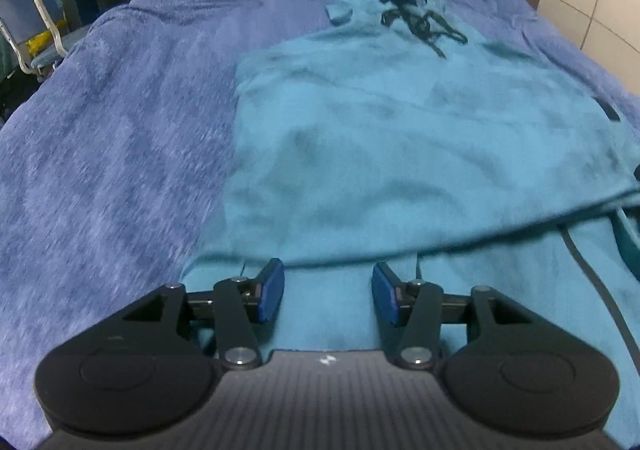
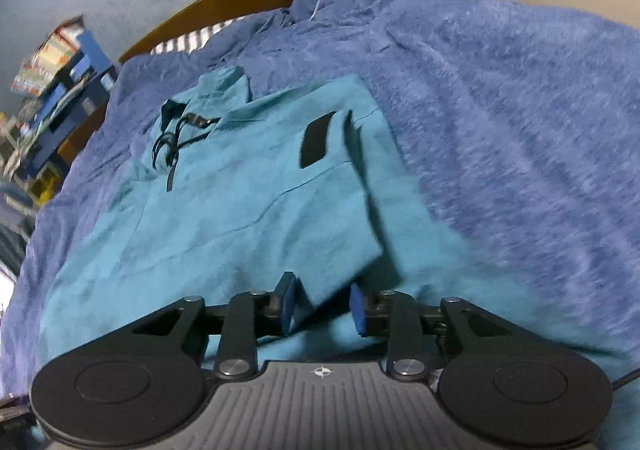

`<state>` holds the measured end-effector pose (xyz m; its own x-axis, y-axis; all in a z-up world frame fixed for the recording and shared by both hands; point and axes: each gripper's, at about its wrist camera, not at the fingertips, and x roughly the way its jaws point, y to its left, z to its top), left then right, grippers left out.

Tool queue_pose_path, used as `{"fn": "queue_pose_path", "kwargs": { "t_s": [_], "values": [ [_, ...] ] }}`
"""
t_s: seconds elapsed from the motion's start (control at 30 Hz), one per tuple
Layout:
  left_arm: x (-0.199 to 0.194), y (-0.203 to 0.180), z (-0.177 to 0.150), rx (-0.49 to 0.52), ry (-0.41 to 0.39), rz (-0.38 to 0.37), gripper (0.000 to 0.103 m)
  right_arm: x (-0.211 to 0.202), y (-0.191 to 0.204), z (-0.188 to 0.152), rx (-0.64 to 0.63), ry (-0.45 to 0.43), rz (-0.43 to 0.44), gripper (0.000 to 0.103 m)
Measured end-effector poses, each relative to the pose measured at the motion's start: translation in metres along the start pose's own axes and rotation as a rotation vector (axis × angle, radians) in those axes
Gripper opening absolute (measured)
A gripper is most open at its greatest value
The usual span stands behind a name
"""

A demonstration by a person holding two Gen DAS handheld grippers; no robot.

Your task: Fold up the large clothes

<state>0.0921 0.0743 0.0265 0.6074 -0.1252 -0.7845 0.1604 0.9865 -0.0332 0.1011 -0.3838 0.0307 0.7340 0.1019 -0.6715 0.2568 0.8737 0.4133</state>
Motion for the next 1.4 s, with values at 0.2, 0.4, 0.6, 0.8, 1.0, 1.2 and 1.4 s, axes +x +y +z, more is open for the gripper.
{"fn": "queue_pose_path", "kwargs": {
  "t_s": [0.2, 0.4, 0.6, 0.8, 1.0, 1.2, 1.4],
  "values": [
    [-0.047, 0.016, -0.029, -0.020, 0.009, -0.019, 0.057, -0.051, -0.027, 0.004, -0.129, 0.062, 0.002, 0.044],
    [-0.090, 0.019, -0.047, 0.005, 0.048, -0.009, 0.064, -0.101, -0.071, -0.013, -0.116, 0.139, 0.018, 0.047],
    [-0.110, 0.018, -0.064, 0.038, 0.129, 0.012, 0.065, -0.143, -0.098, -0.033, -0.120, 0.190, 0.062, 0.048],
    [-0.124, 0.014, -0.079, 0.048, 0.178, 0.050, 0.069, -0.182, -0.105, -0.046, -0.164, 0.194, 0.068, 0.048],
    [-0.136, 0.029, -0.091, -0.054, 0.188, 0.029, 0.069, -0.212, -0.106, -0.053, -0.189, 0.194, 0.057, 0.057],
    [-0.142, 0.045, -0.090, -0.227, 0.204, -0.052, 0.069, -0.223, -0.117, -0.061, -0.149, 0.243, 0.080, 0.060],
    [-0.147, 0.032, -0.078, -0.272, 0.246, -0.085, 0.069, -0.220, -0.120, -0.077, -0.112, 0.330, 0.133, 0.060]
  ]
}}
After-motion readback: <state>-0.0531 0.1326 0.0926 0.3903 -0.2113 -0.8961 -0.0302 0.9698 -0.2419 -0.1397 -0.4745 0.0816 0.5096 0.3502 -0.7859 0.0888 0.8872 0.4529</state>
